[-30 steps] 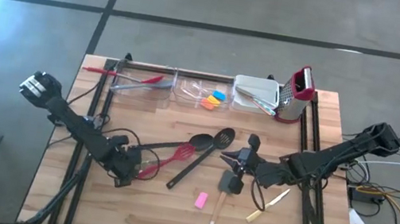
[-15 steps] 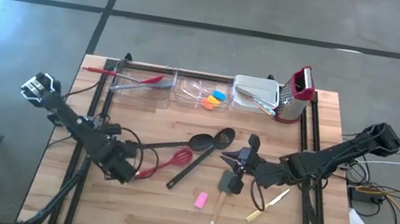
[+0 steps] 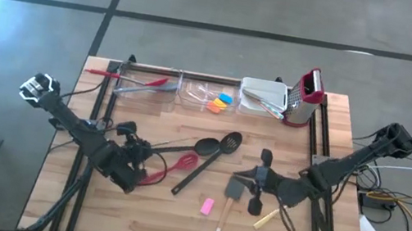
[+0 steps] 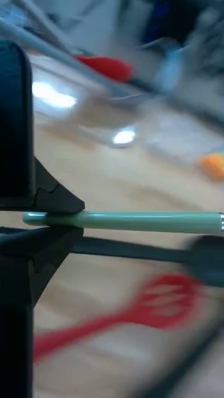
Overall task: Pick & Place Kitchen Items
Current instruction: Put the green table knife into the white bin
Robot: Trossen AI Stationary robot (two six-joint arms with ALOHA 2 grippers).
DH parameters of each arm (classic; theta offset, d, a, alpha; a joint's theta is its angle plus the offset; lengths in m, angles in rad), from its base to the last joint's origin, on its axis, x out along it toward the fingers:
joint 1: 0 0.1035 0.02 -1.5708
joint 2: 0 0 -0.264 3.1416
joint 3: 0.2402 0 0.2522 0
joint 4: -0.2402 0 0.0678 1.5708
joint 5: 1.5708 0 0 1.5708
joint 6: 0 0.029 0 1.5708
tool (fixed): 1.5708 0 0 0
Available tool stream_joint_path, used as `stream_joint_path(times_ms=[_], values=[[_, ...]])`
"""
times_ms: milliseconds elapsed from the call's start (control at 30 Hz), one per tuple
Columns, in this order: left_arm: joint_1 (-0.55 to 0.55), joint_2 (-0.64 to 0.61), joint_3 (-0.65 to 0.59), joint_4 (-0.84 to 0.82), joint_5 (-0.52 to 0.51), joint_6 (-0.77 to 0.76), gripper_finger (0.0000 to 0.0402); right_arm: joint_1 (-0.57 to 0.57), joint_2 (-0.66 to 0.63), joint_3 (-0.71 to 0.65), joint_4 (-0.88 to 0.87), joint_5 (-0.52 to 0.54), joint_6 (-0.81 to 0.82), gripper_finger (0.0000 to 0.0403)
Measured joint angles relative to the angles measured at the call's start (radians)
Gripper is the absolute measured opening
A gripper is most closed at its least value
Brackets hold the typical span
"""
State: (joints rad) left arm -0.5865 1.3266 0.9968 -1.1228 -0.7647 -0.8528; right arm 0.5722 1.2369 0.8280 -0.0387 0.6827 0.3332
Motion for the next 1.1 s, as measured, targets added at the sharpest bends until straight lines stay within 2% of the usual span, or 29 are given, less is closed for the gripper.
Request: stream_joint_path(times_ms=[133,233,300,367,433,500,600,667,733,867,1100], values=[[0.009,-0.046,-0.085,0.358,-0.191,0.173,0.0029,0.022,0.008,0.000,-0.001,-0.001,0.000,0.0027],[0.031,-0.076,-0.164,0.739,-0.183,0.424,0.0029,0.020,0.009,0.000,0.001,0.001,-0.001,0.0027],[0.050,-0.088,-0.224,1.024,-0.106,0.610,0.0029,0.015,0.009,0.000,0.021,0.002,-0.011,0.0027],[0.075,-0.090,-0.290,1.303,0.014,0.770,0.0029,0.013,0.009,0.000,0.050,0.002,-0.038,0.0027],[0.105,-0.087,-0.359,1.550,0.124,0.879,0.0029,0.013,0.009,0.000,0.086,0.002,-0.073,0.0027],[0.148,-0.079,-0.417,1.765,0.234,0.932,0.0029,0.012,0.009,0.000,0.104,0.002,-0.093,0.0027],[0.233,-0.061,-0.485,1.990,0.414,0.919,0.0029,0.005,0.009,0.000,0.126,0.001,-0.117,0.0027],[0.291,-0.045,-0.508,2.069,0.517,0.881,0.0029,-0.007,0.009,0.000,0.150,0.001,-0.157,0.0027],[0.344,-0.023,-0.507,2.103,0.576,0.848,0.0029,-0.022,0.009,0.000,0.169,0.001,-0.154,0.0027],[0.402,0.035,-0.460,2.103,0.634,0.834,0.0029,-0.049,0.009,0.000,0.192,0.001,-0.154,0.0040],[0.423,0.143,-0.334,2.106,0.742,0.892,0.0029,-0.094,0.009,0.000,0.206,0.002,-0.158,0.0096]])
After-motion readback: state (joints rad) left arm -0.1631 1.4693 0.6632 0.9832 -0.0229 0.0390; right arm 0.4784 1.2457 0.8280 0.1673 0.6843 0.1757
